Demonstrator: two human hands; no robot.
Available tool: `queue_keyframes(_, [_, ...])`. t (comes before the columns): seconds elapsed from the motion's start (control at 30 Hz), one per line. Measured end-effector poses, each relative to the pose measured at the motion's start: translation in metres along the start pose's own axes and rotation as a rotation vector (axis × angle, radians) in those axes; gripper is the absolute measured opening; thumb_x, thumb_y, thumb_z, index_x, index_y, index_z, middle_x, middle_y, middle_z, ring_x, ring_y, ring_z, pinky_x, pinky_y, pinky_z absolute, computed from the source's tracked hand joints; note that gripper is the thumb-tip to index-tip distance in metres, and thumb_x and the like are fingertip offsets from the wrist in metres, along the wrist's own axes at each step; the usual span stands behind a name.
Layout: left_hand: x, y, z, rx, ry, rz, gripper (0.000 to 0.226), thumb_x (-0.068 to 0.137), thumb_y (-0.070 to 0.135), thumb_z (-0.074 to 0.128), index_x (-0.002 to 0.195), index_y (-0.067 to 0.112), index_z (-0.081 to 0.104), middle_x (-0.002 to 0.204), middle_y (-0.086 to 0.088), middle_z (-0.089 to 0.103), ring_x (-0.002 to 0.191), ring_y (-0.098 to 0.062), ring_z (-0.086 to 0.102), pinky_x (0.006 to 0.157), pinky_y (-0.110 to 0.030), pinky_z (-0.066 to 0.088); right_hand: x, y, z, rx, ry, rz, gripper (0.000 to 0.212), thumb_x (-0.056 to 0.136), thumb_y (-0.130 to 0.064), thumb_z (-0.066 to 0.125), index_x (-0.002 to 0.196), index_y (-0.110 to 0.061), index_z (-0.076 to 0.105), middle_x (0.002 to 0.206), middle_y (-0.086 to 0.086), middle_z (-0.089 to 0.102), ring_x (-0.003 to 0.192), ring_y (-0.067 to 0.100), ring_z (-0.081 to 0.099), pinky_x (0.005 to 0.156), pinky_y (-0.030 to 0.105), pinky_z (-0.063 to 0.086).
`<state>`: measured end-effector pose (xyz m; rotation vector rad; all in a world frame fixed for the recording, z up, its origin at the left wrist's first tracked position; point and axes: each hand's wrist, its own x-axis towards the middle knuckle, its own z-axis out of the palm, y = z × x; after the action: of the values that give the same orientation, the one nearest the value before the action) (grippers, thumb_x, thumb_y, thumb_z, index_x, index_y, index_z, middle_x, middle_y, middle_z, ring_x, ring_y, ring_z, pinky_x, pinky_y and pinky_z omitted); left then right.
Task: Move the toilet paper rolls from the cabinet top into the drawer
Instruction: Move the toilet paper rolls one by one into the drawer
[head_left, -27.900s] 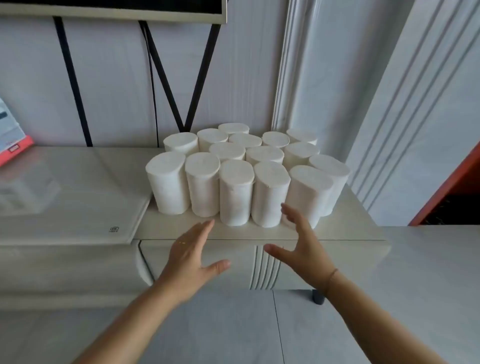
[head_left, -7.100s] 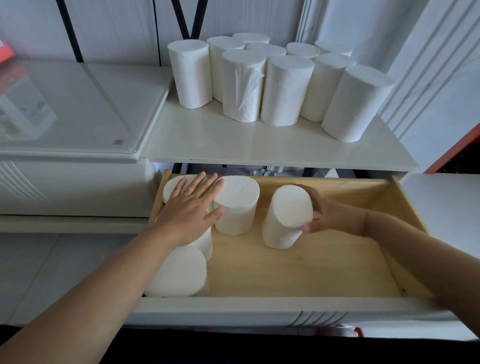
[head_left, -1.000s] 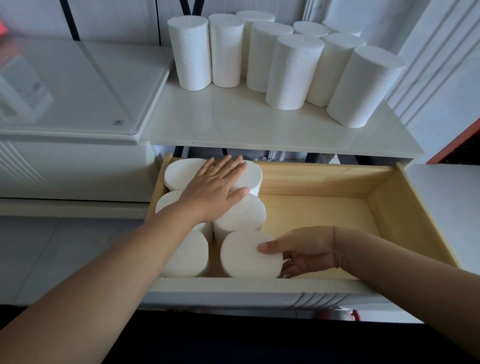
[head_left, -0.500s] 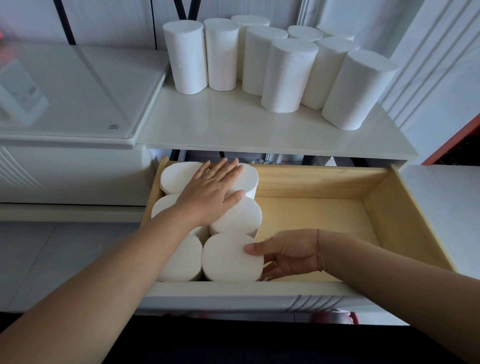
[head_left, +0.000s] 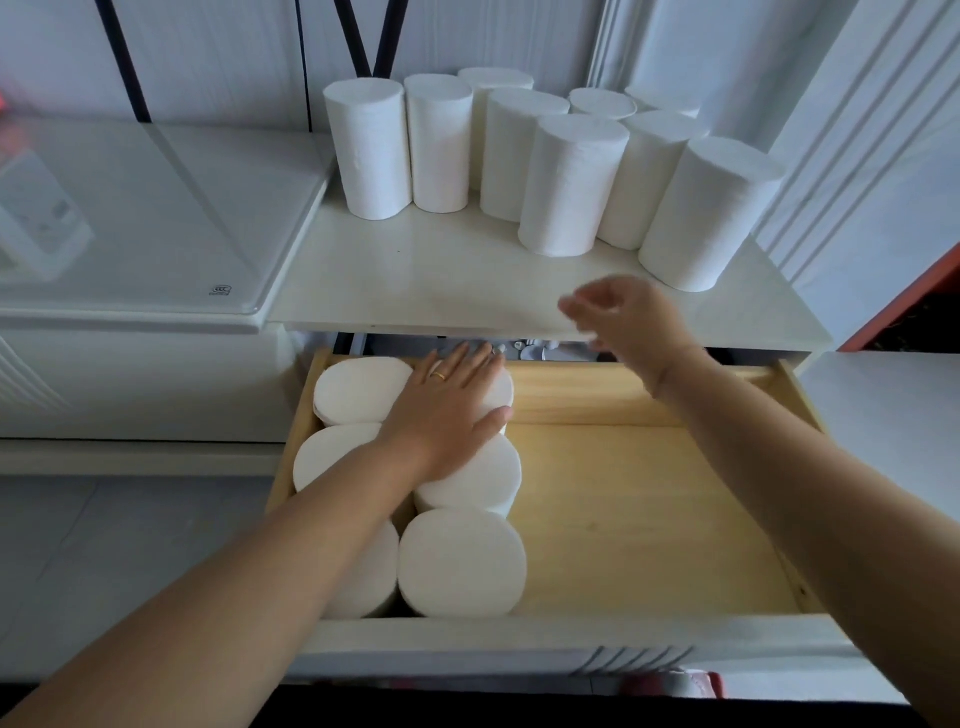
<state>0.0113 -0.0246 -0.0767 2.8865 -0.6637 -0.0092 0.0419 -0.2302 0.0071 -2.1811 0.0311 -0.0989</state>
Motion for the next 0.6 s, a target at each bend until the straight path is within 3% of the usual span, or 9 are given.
queue_keyframes(0.1, [0.001, -0.002, 0.002, 0.012, 0.015, 0.011, 0.071, 0.087, 0.056, 0.002, 0.150, 0.024, -0.001, 0.159, 0.005, -0.002, 0.144, -0.010, -0.008, 0.114, -0.034, -0.009, 0.039, 0.000, 0.010, 0.066, 0.179, -0.022, 0.060, 0.081, -0.037, 0.073, 0.129, -0.009, 0.049, 0.117, 0.001, 0.057, 0.105, 0.015, 0.055, 0.085, 0.019, 0.044])
queue_keyframes(0.17, [0.001, -0.002, 0.003, 0.040, 0.031, 0.025, 0.072, 0.086, 0.056, 0.001, 0.150, 0.023, 0.000, 0.159, 0.004, -0.001, 0.145, -0.011, -0.007, 0.115, -0.034, -0.007, 0.062, 0.001, 0.019, 0.065, 0.244, -0.019, 0.077, 0.079, -0.040, 0.075, 0.138, -0.009, 0.037, 0.134, 0.007, 0.046, 0.120, 0.018, 0.047, 0.099, 0.025, 0.038])
queue_keyframes(0.27, [-0.001, -0.002, 0.004, 0.048, 0.058, 0.033, 0.069, 0.089, 0.055, 0.006, 0.150, 0.022, 0.004, 0.159, 0.005, 0.001, 0.145, -0.012, -0.004, 0.117, -0.035, -0.005, 0.094, -0.001, 0.029, 0.096, 0.295, 0.020, 0.094, 0.075, -0.042, 0.077, 0.145, -0.009, 0.024, 0.146, 0.009, 0.032, 0.134, 0.023, 0.036, 0.109, 0.031, 0.030])
queue_keyframes(0.4, [-0.001, -0.002, 0.001, 0.008, 0.060, 0.039, 0.065, 0.093, 0.054, 0.011, 0.150, 0.025, 0.003, 0.159, 0.006, -0.001, 0.145, -0.010, -0.006, 0.117, -0.034, -0.007, 0.127, -0.011, 0.038, 0.123, 0.376, 0.117, 0.109, 0.064, -0.047, 0.078, 0.149, -0.020, 0.016, 0.147, 0.007, 0.032, 0.135, 0.027, 0.036, 0.104, 0.036, 0.034])
queue_keyframes(0.53, [-0.001, -0.001, 0.001, -0.001, 0.055, 0.035, 0.064, 0.094, 0.054, 0.012, 0.150, 0.025, 0.000, 0.158, 0.007, -0.005, 0.144, -0.009, -0.009, 0.116, -0.033, -0.008, 0.143, -0.018, 0.047, 0.177, 0.445, 0.161, 0.112, 0.054, -0.050, 0.074, 0.146, -0.024, 0.018, 0.140, 0.004, 0.038, 0.129, 0.026, 0.040, 0.093, 0.032, 0.035])
queue_keyframes(0.6, [-0.001, -0.002, 0.002, 0.005, 0.057, 0.038, 0.064, 0.094, 0.054, 0.011, 0.150, 0.025, 0.000, 0.159, 0.007, -0.004, 0.144, -0.010, -0.009, 0.116, -0.033, -0.008, 0.146, -0.019, 0.051, 0.195, 0.483, 0.162, 0.116, 0.049, -0.052, 0.073, 0.146, -0.027, 0.016, 0.140, 0.003, 0.039, 0.126, 0.027, 0.043, 0.096, 0.035, 0.038])
